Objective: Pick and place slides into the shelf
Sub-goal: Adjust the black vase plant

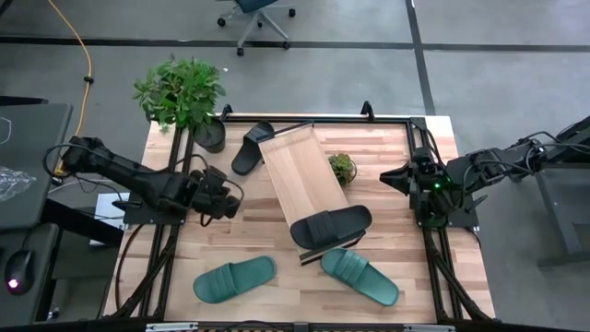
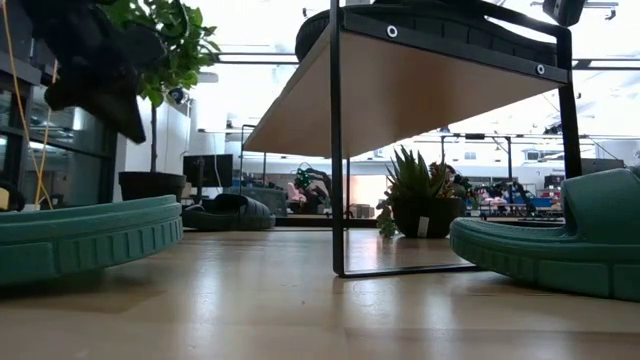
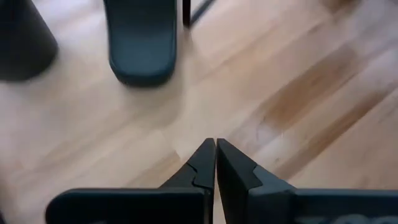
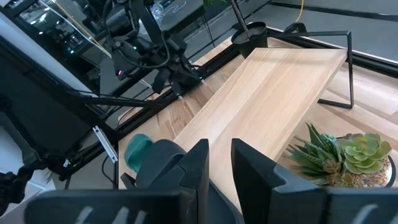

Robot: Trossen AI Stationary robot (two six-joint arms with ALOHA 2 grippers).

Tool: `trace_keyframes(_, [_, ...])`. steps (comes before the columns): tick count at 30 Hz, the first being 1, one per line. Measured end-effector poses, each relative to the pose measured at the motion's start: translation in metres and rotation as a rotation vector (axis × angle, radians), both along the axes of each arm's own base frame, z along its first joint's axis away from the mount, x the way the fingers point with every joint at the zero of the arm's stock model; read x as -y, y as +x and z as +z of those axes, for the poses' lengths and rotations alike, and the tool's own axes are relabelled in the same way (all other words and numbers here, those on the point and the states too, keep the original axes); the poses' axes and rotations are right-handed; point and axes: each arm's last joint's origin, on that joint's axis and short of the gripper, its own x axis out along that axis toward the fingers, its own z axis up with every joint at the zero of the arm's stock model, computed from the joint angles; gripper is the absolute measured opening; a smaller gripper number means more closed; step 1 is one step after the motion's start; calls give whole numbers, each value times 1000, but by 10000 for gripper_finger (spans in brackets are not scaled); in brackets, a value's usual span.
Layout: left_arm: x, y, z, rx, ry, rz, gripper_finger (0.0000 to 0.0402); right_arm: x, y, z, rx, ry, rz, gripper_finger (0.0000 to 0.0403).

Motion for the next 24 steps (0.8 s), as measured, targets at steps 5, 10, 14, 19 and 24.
trace_keyframes(5, [-1,-7,21,-66,126,10,1,0,0,0,-2,-1,0,60])
trace_keyframes(10, [-6,-21,36,-125,204,108,1,1,0,-1,-5,-2,-11,60])
trace_keyframes(14, [-8,-29,38,-120,233,200,1,4,1,-1,-11,-4,-38,60])
trace_keyframes(19, [-11,-28,37,-50,362,268,0,8,2,-1,-16,-5,-49,60])
trace_keyframes(24, [-12,-31,36,-96,423,290,0,11,3,-1,-17,18,-55,60])
